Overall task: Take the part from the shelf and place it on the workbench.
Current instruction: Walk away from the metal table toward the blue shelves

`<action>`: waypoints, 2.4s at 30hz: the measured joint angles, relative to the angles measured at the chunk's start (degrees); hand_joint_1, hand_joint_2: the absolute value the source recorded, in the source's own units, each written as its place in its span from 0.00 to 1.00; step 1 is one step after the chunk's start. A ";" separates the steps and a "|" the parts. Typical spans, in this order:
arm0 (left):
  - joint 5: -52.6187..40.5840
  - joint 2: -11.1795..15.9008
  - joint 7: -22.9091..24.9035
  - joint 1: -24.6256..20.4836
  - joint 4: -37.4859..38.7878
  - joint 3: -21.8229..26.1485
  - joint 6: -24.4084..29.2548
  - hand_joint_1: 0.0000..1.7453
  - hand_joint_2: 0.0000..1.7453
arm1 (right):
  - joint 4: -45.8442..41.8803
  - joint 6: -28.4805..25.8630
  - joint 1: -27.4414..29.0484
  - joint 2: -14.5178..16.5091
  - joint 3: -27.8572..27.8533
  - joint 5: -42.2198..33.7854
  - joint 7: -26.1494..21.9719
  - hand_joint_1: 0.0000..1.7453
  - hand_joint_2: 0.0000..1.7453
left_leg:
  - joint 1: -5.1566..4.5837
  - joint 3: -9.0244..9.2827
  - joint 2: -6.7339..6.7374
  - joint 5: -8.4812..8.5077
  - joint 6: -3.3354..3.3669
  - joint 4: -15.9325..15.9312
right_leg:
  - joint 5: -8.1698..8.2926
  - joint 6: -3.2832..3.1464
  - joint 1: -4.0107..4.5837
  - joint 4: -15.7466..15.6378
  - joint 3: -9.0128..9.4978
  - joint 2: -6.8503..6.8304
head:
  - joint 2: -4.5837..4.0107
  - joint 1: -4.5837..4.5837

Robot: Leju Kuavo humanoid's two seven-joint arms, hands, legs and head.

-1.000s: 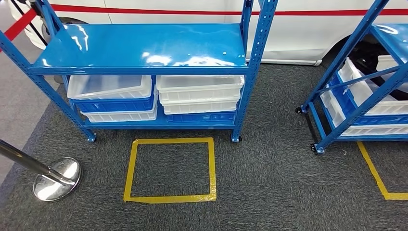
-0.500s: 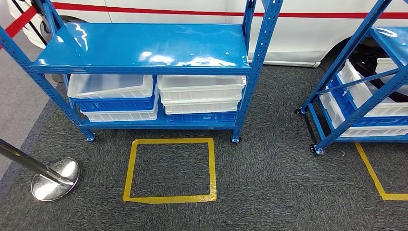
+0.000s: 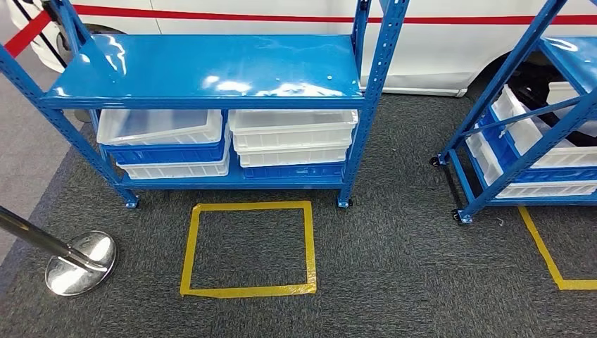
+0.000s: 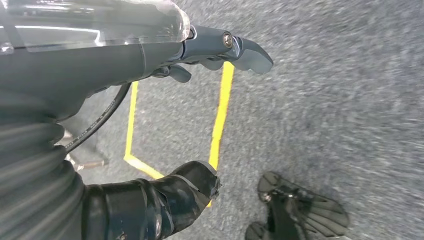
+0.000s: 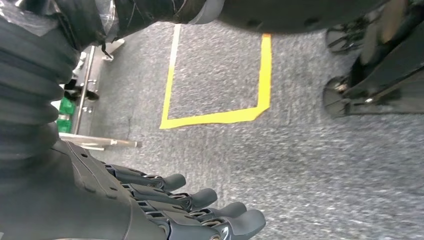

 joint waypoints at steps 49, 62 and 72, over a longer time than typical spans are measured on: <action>37.23 6.46 2.82 9.30 -7.06 -43.35 -6.74 0.00 0.00 | -4.99 5.91 7.32 -5.29 32.68 -33.94 3.51 0.00 0.50 | 0.19 0.36 -1.53 0.15 0.92 -0.39 | -2.06 0.63 -0.08 0.96 0.53 -0.88 | 0.00 0.05; 37.52 6.46 3.03 7.73 -10.61 -44.87 -6.82 0.00 0.25 | -1.79 5.92 9.71 -5.90 33.48 -34.01 3.34 0.00 1.00 | 0.25 1.04 -1.41 -0.33 -0.34 -1.03 | 0.30 -0.31 0.17 -0.83 0.52 -0.35 | 0.00 0.13; 37.52 6.98 3.07 18.67 3.65 -45.14 -6.79 0.00 1.00 | -16.15 5.91 -0.85 -5.90 33.79 -34.01 3.21 0.00 1.00 | 0.34 -4.55 -0.89 -5.10 -1.61 10.97 | 0.74 -1.79 -0.14 -1.54 0.83 1.62 | 0.00 0.01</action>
